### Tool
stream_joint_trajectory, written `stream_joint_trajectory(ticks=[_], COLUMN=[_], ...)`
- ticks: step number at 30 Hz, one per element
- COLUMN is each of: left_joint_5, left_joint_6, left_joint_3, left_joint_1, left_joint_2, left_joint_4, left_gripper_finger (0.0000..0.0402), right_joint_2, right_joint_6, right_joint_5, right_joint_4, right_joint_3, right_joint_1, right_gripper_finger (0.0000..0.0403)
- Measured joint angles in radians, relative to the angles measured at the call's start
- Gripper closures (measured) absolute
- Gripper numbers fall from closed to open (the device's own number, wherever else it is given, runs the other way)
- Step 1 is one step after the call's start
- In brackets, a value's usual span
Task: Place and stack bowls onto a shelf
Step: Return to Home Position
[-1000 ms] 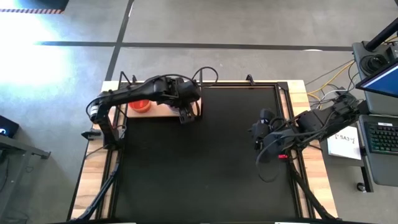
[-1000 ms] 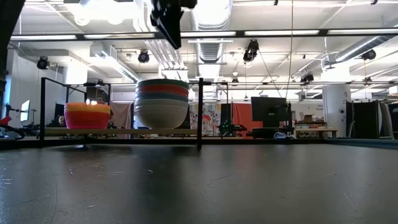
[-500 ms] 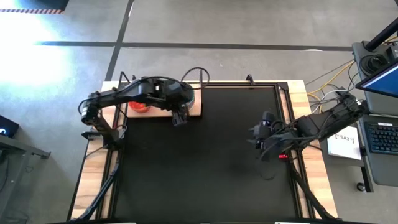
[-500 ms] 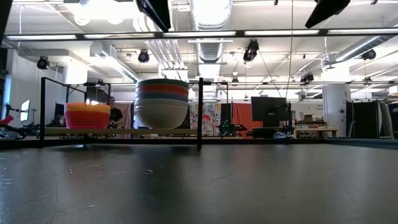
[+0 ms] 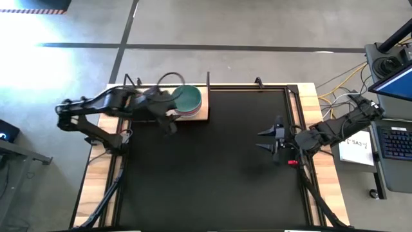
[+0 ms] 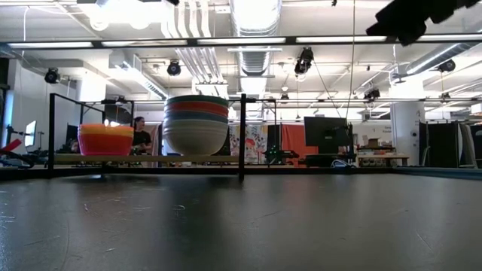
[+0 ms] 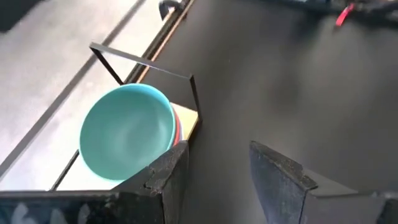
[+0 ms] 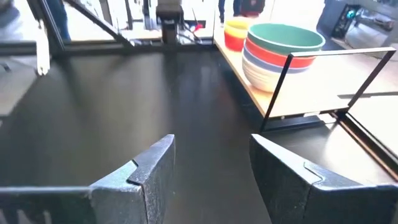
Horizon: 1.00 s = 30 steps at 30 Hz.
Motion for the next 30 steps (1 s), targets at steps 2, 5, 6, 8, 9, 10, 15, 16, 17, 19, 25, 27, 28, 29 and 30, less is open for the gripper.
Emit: stream_joint_trajectory(ticks=[2,5,6,8,9,10,15,16,17,19,25,27,28,29,30], left_joint_5=[-0.039,-0.109,-0.132,-0.168,-0.182,-0.195,-0.239,-0.239,-0.240,-0.240,-0.239,-0.240,-0.242,-0.248,-0.261], left_joint_6=[-0.035,-0.085,-0.101,-0.128,-0.142,-0.157,-0.227,-0.239,-0.251,-0.268,-0.273,-0.273,-0.273,-0.273,-0.274], left_joint_3=[-0.057,-0.154,-0.192,-0.264,-0.303,-0.341,-0.522,-0.559,-0.593,-0.660,-0.787,-0.795,-0.797,-0.798,-0.799], left_joint_1=[-0.037,-0.102,-0.124,-0.166,-0.185,-0.202,-0.264,-0.269,-0.273,-0.280,-0.283,-0.283,-0.283,-0.283,-0.284], left_joint_2=[-0.055,-0.136,-0.164,-0.214,-0.238,-0.259,-0.360,-0.377,-0.392,-0.423,-0.497,-0.518,-0.526,-0.532,-0.535], left_joint_4=[0.038,0.102,0.124,0.170,0.191,0.213,0.329,0.353,0.380,0.428,0.514,0.517,0.518,0.518,0.518], left_gripper_finger=[0.0250,0.0250,0.0250,0.0250,0.0250,0.0250,0.0250,0.0250,0.0250,0.0250,0.0250,0.0250,0.0250,0.0250,0.0250], right_joint_2=[-0.038,-0.086,-0.098,-0.118,-0.124,-0.129,-0.133,-0.133,-0.132,-0.133,-0.133,-0.133,-0.133,-0.133,-0.133], right_joint_6=[0.004,0.012,0.013,0.013,0.014,0.014,0.012,0.013,0.013,0.015,0.023,0.023,0.022,0.019,0.016], right_joint_5=[0.000,-0.001,-0.001,-0.003,-0.004,-0.004,-0.005,-0.005,-0.005,-0.005,-0.005,-0.005,-0.005,-0.005,-0.005], right_joint_4=[0.048,0.106,0.127,0.170,0.197,0.225,0.400,0.435,0.468,0.531,0.678,0.697,0.711,0.732,0.758], right_joint_3=[-0.051,-0.125,-0.149,-0.194,-0.216,-0.236,-0.347,-0.369,-0.392,-0.438,-0.524,-0.542,-0.553,-0.566,-0.581], right_joint_1=[0.000,0.000,0.000,0.000,0.000,0.000,0.000,0.000,0.000,0.000,0.000,0.000,0.000,0.000,0.000], right_gripper_finger=[0.0207,0.0207,0.0207,0.0207,0.0207,0.0207,0.0207,0.0207,0.0207,0.0207,0.0207,0.0207,0.0207,0.0207,0.0207])
